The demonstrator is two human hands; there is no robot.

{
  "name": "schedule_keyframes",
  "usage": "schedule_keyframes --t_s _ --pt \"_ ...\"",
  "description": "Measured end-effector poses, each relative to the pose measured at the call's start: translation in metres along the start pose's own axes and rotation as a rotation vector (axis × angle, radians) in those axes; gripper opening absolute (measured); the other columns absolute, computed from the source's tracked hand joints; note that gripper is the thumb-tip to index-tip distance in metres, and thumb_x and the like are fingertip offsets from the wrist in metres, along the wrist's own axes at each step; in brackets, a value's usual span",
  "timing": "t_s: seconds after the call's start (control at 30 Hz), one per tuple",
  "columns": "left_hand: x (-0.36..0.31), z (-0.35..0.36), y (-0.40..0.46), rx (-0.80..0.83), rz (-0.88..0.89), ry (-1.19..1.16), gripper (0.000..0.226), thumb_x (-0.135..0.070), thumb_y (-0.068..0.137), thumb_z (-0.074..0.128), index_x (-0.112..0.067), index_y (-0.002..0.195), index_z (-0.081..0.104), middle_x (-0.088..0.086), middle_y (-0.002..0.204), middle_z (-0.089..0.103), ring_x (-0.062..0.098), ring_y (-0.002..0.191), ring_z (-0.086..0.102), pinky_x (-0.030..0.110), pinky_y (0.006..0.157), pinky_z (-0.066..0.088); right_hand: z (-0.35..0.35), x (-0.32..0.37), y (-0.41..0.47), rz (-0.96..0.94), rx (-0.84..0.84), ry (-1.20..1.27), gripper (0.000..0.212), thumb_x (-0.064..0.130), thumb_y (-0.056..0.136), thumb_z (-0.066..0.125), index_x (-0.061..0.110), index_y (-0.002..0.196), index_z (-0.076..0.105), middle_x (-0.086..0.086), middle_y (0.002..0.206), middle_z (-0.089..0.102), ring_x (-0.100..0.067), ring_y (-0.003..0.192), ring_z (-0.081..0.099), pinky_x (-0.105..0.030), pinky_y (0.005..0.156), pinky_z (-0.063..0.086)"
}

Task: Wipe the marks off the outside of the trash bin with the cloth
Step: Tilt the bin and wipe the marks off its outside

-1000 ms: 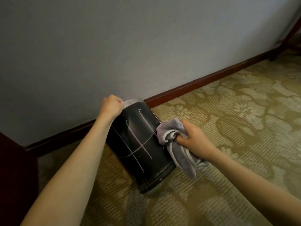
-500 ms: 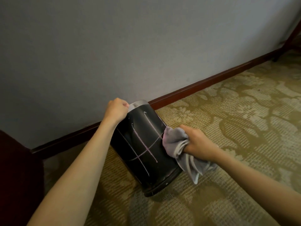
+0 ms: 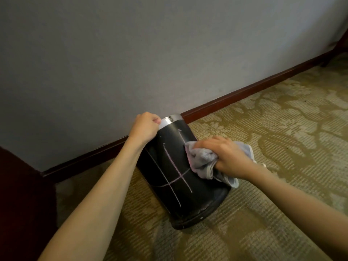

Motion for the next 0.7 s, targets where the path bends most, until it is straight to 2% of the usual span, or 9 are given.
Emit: schedule_keyframes --t_s 0.17,0.2,0.23,0.27,0.3,0.37,0.47,0.6,0.7 --pt "-0.032 0.013 -0.005 0.005 0.066 0.057 0.035 0.001 0.084 0.046 -0.018 0.055 0.044 -0.001 0.055 0.035 0.022 0.057 0.035 0.03 0.061 0.034 -0.021 -0.001 0.024 0.023 -0.118 -0.065 0.054 0.001 0.077 0.059 0.03 0.123 0.06 0.01 0.128 0.06 -0.017 0.117 0.047 -0.043 0.096 0.032" --pt "-0.034 0.014 -0.006 -0.005 0.079 0.063 0.031 0.001 0.084 0.046 -0.016 0.058 0.039 0.003 0.054 0.036 0.026 0.056 0.036 0.031 0.06 0.034 -0.022 -0.002 0.02 0.018 -0.119 -0.069 0.053 0.001 0.077 0.061 0.029 0.122 0.061 0.008 0.124 0.061 -0.018 0.115 0.048 -0.044 0.095 0.032" --pt "-0.034 0.015 -0.006 -0.013 0.075 0.064 0.031 0.0 0.085 0.046 -0.016 0.059 0.054 0.008 0.055 0.04 0.032 0.059 0.04 0.031 0.059 0.034 -0.02 -0.003 0.014 0.012 -0.12 -0.061 0.051 0.001 0.077 0.063 0.028 0.12 0.062 0.006 0.12 0.063 -0.019 0.113 0.049 -0.046 0.095 0.033" --pt "-0.033 0.015 -0.006 -0.025 0.087 0.075 0.021 -0.002 0.085 0.046 -0.005 0.069 0.059 0.012 0.059 0.046 0.038 0.064 0.044 0.032 0.059 0.034 -0.017 -0.003 0.006 0.008 -0.121 -0.053 0.051 0.0 0.075 0.064 0.027 0.118 0.064 0.005 0.116 0.064 -0.021 0.111 0.05 -0.049 0.095 0.035" --pt "-0.03 0.014 -0.005 -0.04 0.078 0.074 0.024 -0.004 0.085 0.045 -0.009 0.066 0.058 0.015 0.065 0.053 0.042 0.07 0.048 0.032 0.061 0.034 -0.012 -0.003 -0.004 0.001 -0.122 -0.05 0.051 -0.002 0.072 0.066 0.025 0.116 0.065 0.003 0.114 0.065 -0.023 0.109 0.052 -0.051 0.094 0.037" --pt "-0.018 0.01 -0.001 -0.05 0.047 0.069 0.022 -0.006 0.087 0.045 -0.009 0.068 0.056 0.024 0.081 0.061 0.045 0.082 0.053 0.036 0.066 0.04 0.001 -0.005 -0.028 -0.029 -0.107 -0.061 0.052 -0.005 0.067 0.068 0.023 0.112 0.068 0.004 0.113 0.066 -0.026 0.104 0.056 -0.051 0.086 0.042" --pt "0.006 0.002 0.004 -0.045 -0.017 0.044 0.022 -0.006 0.088 0.048 -0.014 0.075 0.063 0.025 0.092 0.065 0.042 0.094 0.056 0.038 0.081 0.045 0.018 -0.005 -0.053 -0.055 -0.04 -0.075 0.049 0.001 0.065 0.069 0.025 0.108 0.07 0.011 0.11 0.068 -0.024 0.1 0.059 -0.045 0.079 0.044" --pt "0.023 -0.004 0.003 -0.049 -0.049 0.006 0.027 -0.006 0.089 0.048 -0.018 0.065 0.05 0.03 0.093 0.063 0.041 0.097 0.055 0.038 0.086 0.045 0.022 -0.001 -0.054 -0.085 -0.024 -0.092 0.047 0.006 0.064 0.07 0.027 0.107 0.07 0.014 0.107 0.068 -0.023 0.098 0.06 -0.045 0.076 0.046" --pt "0.019 -0.002 -0.002 -0.056 -0.022 0.023 0.031 -0.007 0.09 0.047 -0.012 0.06 0.048 0.02 0.076 0.058 0.042 0.091 0.054 0.039 0.08 0.045 0.02 0.0 -0.046 -0.087 -0.011 -0.131 0.049 0.006 0.068 0.067 0.03 0.11 0.068 0.016 0.112 0.066 -0.02 0.103 0.057 -0.045 0.08 0.044"
Point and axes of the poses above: each hand's wrist, its own y-axis towards the middle knuckle, its own z-axis out of the palm, x = y × z, the point moved 4 cm from there along y, towards the middle knuckle
